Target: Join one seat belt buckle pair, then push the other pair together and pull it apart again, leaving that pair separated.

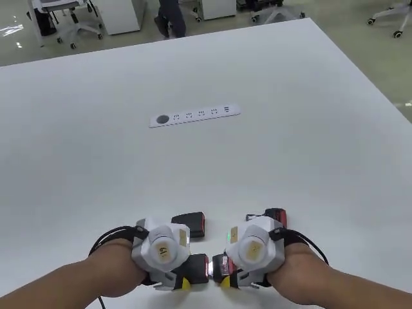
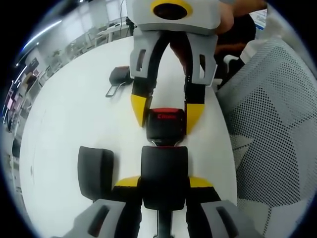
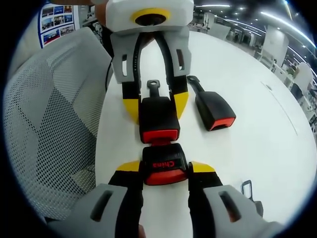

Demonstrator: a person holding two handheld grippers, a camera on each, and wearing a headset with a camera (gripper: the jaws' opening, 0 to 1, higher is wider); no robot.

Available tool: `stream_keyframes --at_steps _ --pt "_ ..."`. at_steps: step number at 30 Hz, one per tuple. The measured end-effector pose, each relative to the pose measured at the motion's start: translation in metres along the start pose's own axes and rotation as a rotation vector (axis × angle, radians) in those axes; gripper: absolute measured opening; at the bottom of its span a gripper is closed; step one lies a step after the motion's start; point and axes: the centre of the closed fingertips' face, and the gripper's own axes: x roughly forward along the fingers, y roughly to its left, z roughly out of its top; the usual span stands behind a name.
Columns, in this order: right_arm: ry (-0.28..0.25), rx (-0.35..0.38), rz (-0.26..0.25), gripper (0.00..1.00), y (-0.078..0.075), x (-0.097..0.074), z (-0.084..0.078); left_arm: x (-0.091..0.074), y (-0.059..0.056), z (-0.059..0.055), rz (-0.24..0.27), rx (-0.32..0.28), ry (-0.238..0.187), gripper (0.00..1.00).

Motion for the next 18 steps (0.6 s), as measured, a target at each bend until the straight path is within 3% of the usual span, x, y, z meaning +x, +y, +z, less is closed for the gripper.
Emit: stream_keyframes --at_steps 18 --pt "0.008 0.023 -0.02 0.35 -0.0021 -0.0013 -0.001 0.0005 0.0005 -0.0005 -0.002 0.011 0.031 0.34"
